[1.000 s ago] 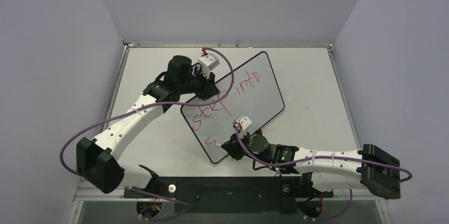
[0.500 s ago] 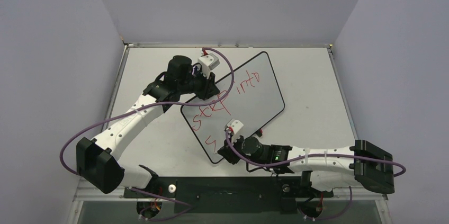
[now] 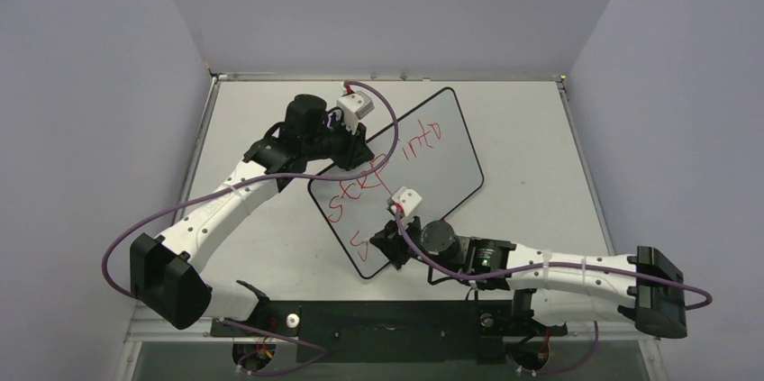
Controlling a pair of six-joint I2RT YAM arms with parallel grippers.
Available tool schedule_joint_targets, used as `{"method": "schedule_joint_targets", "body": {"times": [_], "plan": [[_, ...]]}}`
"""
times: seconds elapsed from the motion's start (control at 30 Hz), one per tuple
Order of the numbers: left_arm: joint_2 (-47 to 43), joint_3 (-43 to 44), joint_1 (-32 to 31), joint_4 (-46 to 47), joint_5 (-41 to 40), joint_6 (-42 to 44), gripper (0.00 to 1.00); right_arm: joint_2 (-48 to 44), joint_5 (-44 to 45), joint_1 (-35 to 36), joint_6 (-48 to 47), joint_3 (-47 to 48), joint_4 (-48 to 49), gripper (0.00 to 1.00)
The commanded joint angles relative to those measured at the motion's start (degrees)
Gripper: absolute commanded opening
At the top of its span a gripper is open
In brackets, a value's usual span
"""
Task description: Write a sentence on the whiteboard
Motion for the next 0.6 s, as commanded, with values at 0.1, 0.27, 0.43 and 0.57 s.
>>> {"method": "schedule_joint_targets", "body": {"times": [0.1, 0.27, 0.43, 0.57], "plan": [[0.0, 0.9, -0.4, 5.3, -2.4, 4.0, 0.00, -7.1, 4.1, -2.8, -1.0, -0.1, -1.6, 0.00], [-0.1, 0.8, -0.4, 5.2, -2.5, 4.1, 0.00, -5.7, 2.8, -5.8, -0.2, -1.0, -0.8, 0.00], [-0.1, 0.7, -0.4, 5.2, -2.6, 4.0, 0.00, -4.6, 0.2, -5.9, -0.4, -1.6, 0.9, 0.00], [-0.1, 0.7, -0.4, 5.2, -2.6, 4.0, 0.00, -3.7, -2.6, -5.8, -0.7, -1.7, 2.2, 0.00]]}}
